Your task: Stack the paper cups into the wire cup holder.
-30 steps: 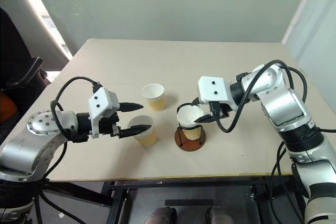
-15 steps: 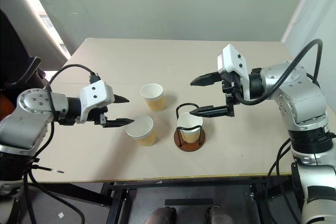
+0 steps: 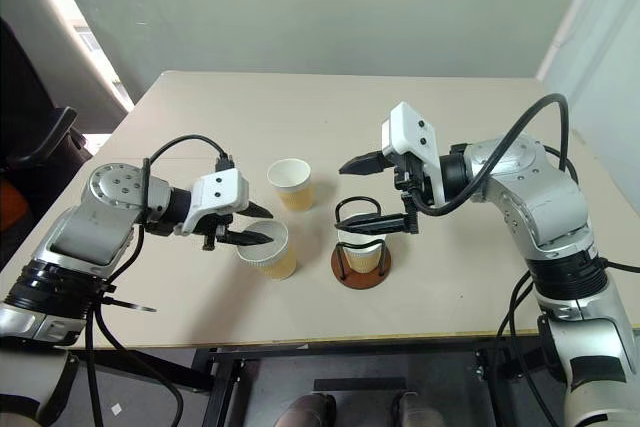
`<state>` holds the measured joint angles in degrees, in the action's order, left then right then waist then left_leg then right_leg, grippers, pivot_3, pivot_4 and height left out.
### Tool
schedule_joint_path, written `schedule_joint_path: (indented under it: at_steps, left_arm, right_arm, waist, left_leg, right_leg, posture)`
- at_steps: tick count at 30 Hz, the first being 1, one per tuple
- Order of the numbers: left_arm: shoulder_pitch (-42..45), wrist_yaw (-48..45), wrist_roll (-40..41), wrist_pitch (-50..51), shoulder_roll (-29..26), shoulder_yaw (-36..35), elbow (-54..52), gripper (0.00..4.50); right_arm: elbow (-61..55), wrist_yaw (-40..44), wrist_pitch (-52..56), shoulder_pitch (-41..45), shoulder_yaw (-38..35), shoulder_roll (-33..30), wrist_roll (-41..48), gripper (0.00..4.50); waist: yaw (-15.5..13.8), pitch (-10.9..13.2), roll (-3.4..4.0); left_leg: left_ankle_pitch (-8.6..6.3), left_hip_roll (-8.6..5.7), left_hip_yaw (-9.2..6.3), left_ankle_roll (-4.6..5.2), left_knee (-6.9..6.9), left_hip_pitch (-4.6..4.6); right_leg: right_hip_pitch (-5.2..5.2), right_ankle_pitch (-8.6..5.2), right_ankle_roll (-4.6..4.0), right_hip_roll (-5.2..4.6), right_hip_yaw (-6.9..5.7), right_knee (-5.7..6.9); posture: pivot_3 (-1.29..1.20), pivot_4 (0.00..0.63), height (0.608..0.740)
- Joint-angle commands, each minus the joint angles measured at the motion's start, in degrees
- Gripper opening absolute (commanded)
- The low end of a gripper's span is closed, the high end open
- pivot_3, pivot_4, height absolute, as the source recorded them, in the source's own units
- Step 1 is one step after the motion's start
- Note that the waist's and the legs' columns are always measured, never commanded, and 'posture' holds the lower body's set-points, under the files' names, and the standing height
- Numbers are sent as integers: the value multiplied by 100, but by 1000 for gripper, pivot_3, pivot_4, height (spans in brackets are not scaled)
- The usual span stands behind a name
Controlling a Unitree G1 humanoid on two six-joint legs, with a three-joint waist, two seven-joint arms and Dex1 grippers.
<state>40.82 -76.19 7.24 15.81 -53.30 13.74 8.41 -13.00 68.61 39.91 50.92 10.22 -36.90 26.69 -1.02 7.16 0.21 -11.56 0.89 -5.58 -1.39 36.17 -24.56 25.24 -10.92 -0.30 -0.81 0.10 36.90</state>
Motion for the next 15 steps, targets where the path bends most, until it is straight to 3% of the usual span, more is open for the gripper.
schedule_joint_path:
  at_steps: [1, 3, 10, 15]
  left_arm:
    - [123, -128, 120, -28, -36, -248, -158, 665]
    - [164, -179, 143, -14, -38, -282, -157, 24]
    - [669, -425, 790, 135, 7, -780, -465, 24]
    - [1597, -664, 1610, 415, 430, -1125, -519, 24]
  right_arm:
    - [-85, -50, -56, 18, -77, -122, -32, 4354]
    - [-95, -36, -51, 12, -100, -165, 2, 4354]
    - [-179, 310, 81, -161, -576, -807, 392, 4354]
    - [-4, 696, -43, -507, -1024, -1586, 498, 4354]
  waist:
    - [0, 0, 0]
    - [0, 0, 0]
    - [-30, 0, 0]
    - [-86, -1, -2]
  left_leg:
    - [0, 0, 0, 0, 0, 0]
    - [0, 0, 0, 1, 0, 0]
    - [3, 0, 0, 6, 11, -15]
    - [1, -1, 1, 17, 36, -43]
  right_leg:
    - [0, 0, 1, 0, 0, 0]
    - [0, 1, 1, 0, 0, 0]
    - [3, 1, 2, 0, -2, 0]
    - [9, 12, 20, -1, -3, -7]
  posture:
    - [0, 150, 740]
    - [0, 150, 740]
    - [0, 150, 740]
    - [0, 150, 740]
